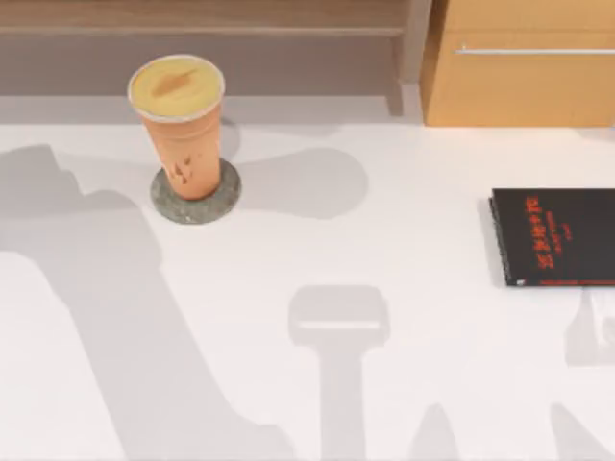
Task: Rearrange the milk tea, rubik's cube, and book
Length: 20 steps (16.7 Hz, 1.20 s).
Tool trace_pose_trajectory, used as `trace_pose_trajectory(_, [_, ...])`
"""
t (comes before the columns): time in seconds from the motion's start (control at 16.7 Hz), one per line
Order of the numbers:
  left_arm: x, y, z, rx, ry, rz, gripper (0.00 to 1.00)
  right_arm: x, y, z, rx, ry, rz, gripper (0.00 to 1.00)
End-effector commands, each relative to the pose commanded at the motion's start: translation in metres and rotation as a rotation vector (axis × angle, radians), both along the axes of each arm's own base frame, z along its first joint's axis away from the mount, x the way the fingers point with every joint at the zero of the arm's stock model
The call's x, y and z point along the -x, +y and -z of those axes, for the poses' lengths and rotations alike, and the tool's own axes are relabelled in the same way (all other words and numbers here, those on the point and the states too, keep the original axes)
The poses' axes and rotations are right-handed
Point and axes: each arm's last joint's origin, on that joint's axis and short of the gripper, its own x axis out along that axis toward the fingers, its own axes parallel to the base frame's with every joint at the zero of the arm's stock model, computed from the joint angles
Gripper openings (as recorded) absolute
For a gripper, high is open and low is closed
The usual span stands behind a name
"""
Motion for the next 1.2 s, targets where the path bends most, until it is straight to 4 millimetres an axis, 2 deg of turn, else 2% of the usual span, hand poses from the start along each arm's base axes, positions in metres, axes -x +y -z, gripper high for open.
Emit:
trace_pose_trajectory(0.54, [-0.002, 0.000, 0.010, 0.025, 0.032, -0.003, 1.00, 0.000, 0.000, 0.000, 0.000, 0.000, 0.000, 1.00])
trace_pose_trajectory(0.66, [-0.003, 0.001, 0.022, 0.024, 0.029, -0.005, 1.00, 0.000, 0.000, 0.000, 0.000, 0.000, 0.000, 1.00])
trace_pose_trajectory(0.9, [-0.002, 0.001, 0.059, 0.028, 0.037, -0.004, 1.00, 0.000, 0.000, 0.000, 0.000, 0.000, 0.000, 1.00])
trace_pose_trajectory(1.02, [-0.001, 0.002, 0.066, 0.027, 0.035, -0.004, 1.00, 0.000, 0.000, 0.000, 0.000, 0.000, 0.000, 1.00])
trace_pose_trajectory(1.2, [-0.001, 0.002, 0.067, 0.027, 0.035, -0.004, 1.00, 0.000, 0.000, 0.000, 0.000, 0.000, 0.000, 1.00])
